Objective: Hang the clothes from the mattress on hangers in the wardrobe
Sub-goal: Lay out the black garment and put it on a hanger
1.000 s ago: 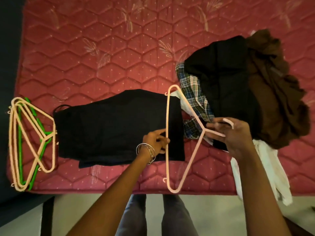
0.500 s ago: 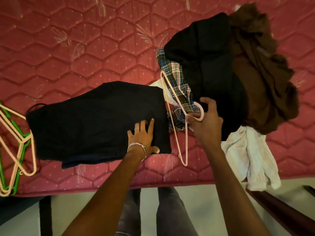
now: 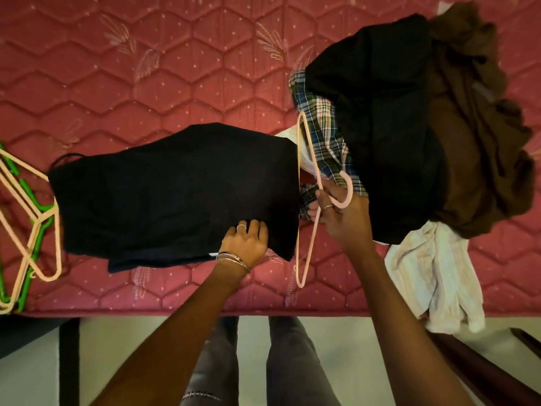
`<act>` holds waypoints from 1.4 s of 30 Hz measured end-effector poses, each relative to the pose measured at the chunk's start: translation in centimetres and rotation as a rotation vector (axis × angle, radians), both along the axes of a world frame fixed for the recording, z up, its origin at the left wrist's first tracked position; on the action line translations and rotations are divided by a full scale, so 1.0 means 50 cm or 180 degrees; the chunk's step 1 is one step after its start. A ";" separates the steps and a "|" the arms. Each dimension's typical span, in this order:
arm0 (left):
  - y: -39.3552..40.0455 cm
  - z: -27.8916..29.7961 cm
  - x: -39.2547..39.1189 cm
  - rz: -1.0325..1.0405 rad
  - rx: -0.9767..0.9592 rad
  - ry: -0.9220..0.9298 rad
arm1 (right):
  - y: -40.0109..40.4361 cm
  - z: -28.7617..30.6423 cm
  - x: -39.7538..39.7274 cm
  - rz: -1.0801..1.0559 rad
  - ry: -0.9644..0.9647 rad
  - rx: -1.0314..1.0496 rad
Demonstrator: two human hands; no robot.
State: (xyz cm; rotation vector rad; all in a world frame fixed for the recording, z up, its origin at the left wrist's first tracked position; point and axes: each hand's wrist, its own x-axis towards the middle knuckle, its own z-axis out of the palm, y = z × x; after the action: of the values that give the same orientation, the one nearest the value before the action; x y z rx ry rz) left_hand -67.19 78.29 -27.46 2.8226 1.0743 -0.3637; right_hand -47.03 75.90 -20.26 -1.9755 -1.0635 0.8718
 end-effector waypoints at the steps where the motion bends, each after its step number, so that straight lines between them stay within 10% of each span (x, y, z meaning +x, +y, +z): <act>1: 0.011 0.005 -0.009 0.0027 0.0178 -0.0152 | -0.001 -0.001 -0.007 -0.0042 0.0052 0.0007; 9: 0.055 0.101 -0.077 0.0078 0.0546 -0.0805 | 0.032 0.027 -0.088 -0.0291 0.0401 -0.0013; 17: 0.031 0.055 -0.061 -0.0421 -0.1099 -0.0238 | 0.076 0.015 -0.198 0.0512 -0.0490 -0.0121; 19: 0.051 0.049 -0.090 0.0233 -0.2586 -0.0508 | 0.071 -0.002 -0.225 0.0628 -0.0639 -0.0069; 21: 0.080 0.072 -0.128 0.2219 -0.4168 -0.1380 | 0.062 -0.024 -0.250 0.0561 -0.0637 0.0180; 24: 0.119 0.076 -0.172 0.3939 -0.4694 -0.2497 | 0.064 -0.026 -0.292 0.0642 -0.0779 0.0533; 29: 0.227 0.109 -0.187 0.4383 -0.5174 -0.2775 | 0.088 -0.041 -0.360 0.1349 -0.1124 0.0487; 33: 0.276 0.123 -0.187 0.4075 -0.5092 -0.2304 | 0.093 -0.044 -0.325 0.1562 0.0709 -0.0146; 38: 0.259 0.102 -0.205 0.4292 -0.5619 -0.2241 | 0.060 -0.116 -0.193 -0.1196 -0.0151 -0.0557; 42: 0.235 0.079 -0.219 0.4438 -0.5593 -0.2615 | 0.054 -0.175 -0.155 -0.1440 0.0137 -0.1558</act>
State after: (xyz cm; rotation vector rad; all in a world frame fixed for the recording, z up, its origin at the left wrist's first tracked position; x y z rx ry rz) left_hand -78.14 90.06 -23.53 0.3253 1.1353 0.0812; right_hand -54.77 78.60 -29.01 -2.4489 -0.3579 0.9717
